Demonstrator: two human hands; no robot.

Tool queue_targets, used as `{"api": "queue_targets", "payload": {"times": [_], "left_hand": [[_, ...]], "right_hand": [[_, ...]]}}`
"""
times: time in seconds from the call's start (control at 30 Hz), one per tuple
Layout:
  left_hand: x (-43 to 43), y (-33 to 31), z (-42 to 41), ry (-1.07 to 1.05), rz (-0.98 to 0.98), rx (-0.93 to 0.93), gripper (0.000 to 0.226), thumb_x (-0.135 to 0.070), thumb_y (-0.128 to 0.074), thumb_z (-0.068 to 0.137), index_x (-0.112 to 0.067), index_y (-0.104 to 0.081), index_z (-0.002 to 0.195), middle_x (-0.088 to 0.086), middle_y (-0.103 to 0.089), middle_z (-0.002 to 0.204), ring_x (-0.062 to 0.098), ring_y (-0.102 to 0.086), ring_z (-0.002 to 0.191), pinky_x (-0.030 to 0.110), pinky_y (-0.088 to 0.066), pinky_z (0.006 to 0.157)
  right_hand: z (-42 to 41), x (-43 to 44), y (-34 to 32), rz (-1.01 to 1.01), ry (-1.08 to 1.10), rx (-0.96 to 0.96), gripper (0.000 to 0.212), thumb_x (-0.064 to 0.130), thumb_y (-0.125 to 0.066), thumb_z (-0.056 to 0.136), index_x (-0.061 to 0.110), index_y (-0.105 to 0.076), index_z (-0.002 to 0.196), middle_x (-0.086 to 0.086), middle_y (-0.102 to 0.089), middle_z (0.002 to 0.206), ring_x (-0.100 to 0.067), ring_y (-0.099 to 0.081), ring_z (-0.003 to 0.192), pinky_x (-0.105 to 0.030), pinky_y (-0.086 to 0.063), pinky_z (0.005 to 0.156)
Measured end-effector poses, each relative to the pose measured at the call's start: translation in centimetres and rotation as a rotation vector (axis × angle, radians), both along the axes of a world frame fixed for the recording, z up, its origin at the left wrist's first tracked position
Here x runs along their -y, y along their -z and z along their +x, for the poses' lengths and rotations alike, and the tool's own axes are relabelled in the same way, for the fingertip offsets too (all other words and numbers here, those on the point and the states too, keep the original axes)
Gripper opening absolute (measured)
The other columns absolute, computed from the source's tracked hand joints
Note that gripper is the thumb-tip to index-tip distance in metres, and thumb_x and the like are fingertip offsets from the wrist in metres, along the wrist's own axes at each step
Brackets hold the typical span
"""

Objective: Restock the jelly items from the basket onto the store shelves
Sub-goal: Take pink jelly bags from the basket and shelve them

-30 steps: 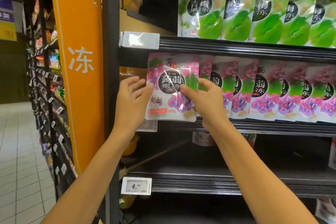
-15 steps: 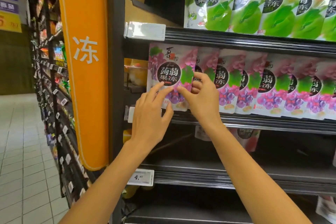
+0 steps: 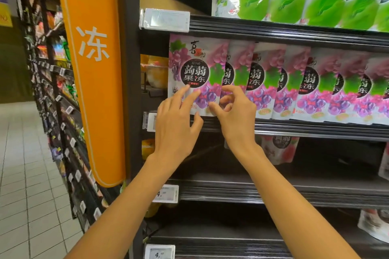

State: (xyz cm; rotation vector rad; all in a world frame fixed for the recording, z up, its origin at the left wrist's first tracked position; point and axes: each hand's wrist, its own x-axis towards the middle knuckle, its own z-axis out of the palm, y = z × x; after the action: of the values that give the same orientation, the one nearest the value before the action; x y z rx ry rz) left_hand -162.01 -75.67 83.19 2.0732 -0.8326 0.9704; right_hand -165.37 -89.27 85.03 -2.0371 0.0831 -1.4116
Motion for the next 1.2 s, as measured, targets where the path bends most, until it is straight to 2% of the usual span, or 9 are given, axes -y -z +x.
{"api": "queue_targets", "payload": {"times": [0.3, 0.5, 0.7, 0.77, 0.83, 0.93, 1.0, 1.1, 1.2], "left_hand": [[0.0, 0.1, 0.1, -0.018, 0.056, 0.037, 0.055, -0.027, -0.055, 0.095, -0.024, -0.039, 0.148, -0.001, -0.033, 0.156, 0.019, -0.032, 0.142, 0.041, -0.021, 0.12], [-0.2, 0.5, -0.5, 0.052, 0.003, 0.055, 0.05, -0.024, -0.053, 0.095, -0.023, -0.044, 0.144, -0.004, -0.043, 0.149, 0.014, -0.035, 0.14, 0.038, -0.015, 0.122], [0.4, 2.1, -2.0, 0.217, -0.089, 0.094, 0.041, -0.013, -0.058, 0.09, -0.019, -0.055, 0.131, -0.005, -0.058, 0.128, 0.012, -0.048, 0.124, 0.041, -0.033, 0.113], [0.7, 3.2, -2.4, 0.257, -0.144, 0.083, 0.035, -0.012, -0.059, 0.09, -0.017, -0.059, 0.125, -0.005, -0.061, 0.122, 0.01, -0.05, 0.119, 0.036, -0.035, 0.111], [0.9, 4.6, -2.8, 0.277, -0.198, 0.056, 0.028, -0.011, -0.059, 0.09, -0.017, -0.063, 0.117, -0.006, -0.065, 0.114, 0.007, -0.053, 0.112, 0.024, -0.033, 0.107], [1.4, 7.4, -3.6, 0.298, -0.228, 0.025, 0.021, -0.01, -0.059, 0.088, -0.018, -0.064, 0.106, -0.007, -0.065, 0.101, 0.004, -0.053, 0.098, 0.012, -0.029, 0.092], [1.8, 9.8, -4.2, 0.341, -0.229, -0.001, 0.017, -0.012, -0.057, 0.088, -0.019, -0.062, 0.103, -0.009, -0.062, 0.097, 0.003, -0.05, 0.092, 0.015, -0.033, 0.086], [2.5, 14.4, -5.6, 0.389, -0.218, -0.116, 0.013, -0.013, -0.054, 0.089, -0.02, -0.06, 0.099, -0.012, -0.059, 0.095, 0.005, -0.051, 0.09, 0.03, -0.044, 0.086], [3.1, 19.7, -7.5, 0.374, -0.175, -0.281, 0.012, -0.009, -0.057, 0.088, -0.017, -0.063, 0.096, -0.008, -0.062, 0.093, 0.013, -0.056, 0.087, 0.043, -0.048, 0.085]], "right_hand": [[-0.2, -0.2, 0.3, -0.015, 0.044, -0.003, 0.043, 0.026, -0.08, 0.081, 0.019, -0.058, 0.117, 0.011, -0.058, 0.076, 0.0, -0.052, 0.066, -0.013, -0.039, 0.063], [-1.1, -0.7, 0.6, -0.069, 0.208, -0.032, 0.033, 0.039, -0.077, 0.081, 0.031, -0.057, 0.107, 0.014, -0.057, 0.068, -0.005, -0.059, 0.07, -0.03, -0.046, 0.061], [-2.7, -0.4, 2.3, -0.039, 0.212, -0.017, 0.019, 0.044, -0.069, 0.086, 0.031, -0.06, 0.097, 0.012, -0.057, 0.064, -0.002, -0.056, 0.062, -0.03, -0.045, 0.055], [-3.6, 0.0, 3.4, -0.017, 0.153, -0.006, 0.014, 0.037, -0.069, 0.089, 0.026, -0.064, 0.097, 0.008, -0.059, 0.065, -0.008, -0.058, 0.06, -0.037, -0.05, 0.059], [-4.9, 0.5, 5.1, 0.002, 0.097, 0.02, 0.011, 0.027, -0.07, 0.089, 0.021, -0.066, 0.097, 0.006, -0.06, 0.065, -0.014, -0.057, 0.058, -0.042, -0.05, 0.06], [-6.9, 1.6, 8.6, 0.037, 0.075, 0.045, 0.008, 0.017, -0.07, 0.089, 0.018, -0.066, 0.096, 0.002, -0.06, 0.067, -0.018, -0.054, 0.056, -0.039, -0.048, 0.058], [-8.4, 2.6, 11.6, 0.084, 0.079, 0.045, 0.008, 0.014, -0.07, 0.089, 0.017, -0.066, 0.096, 0.005, -0.059, 0.066, -0.017, -0.052, 0.055, -0.032, -0.046, 0.055], [-10.7, 3.9, 17.1, 0.156, 0.086, -0.072, 0.009, 0.012, -0.068, 0.089, 0.018, -0.066, 0.095, 0.007, -0.059, 0.069, -0.012, -0.054, 0.058, -0.021, -0.043, 0.055], [-13.4, 6.0, 23.7, 0.282, 0.062, -0.298, 0.009, 0.016, -0.068, 0.089, 0.024, -0.066, 0.093, 0.005, -0.061, 0.069, -0.007, -0.054, 0.057, -0.022, -0.046, 0.056]]}}
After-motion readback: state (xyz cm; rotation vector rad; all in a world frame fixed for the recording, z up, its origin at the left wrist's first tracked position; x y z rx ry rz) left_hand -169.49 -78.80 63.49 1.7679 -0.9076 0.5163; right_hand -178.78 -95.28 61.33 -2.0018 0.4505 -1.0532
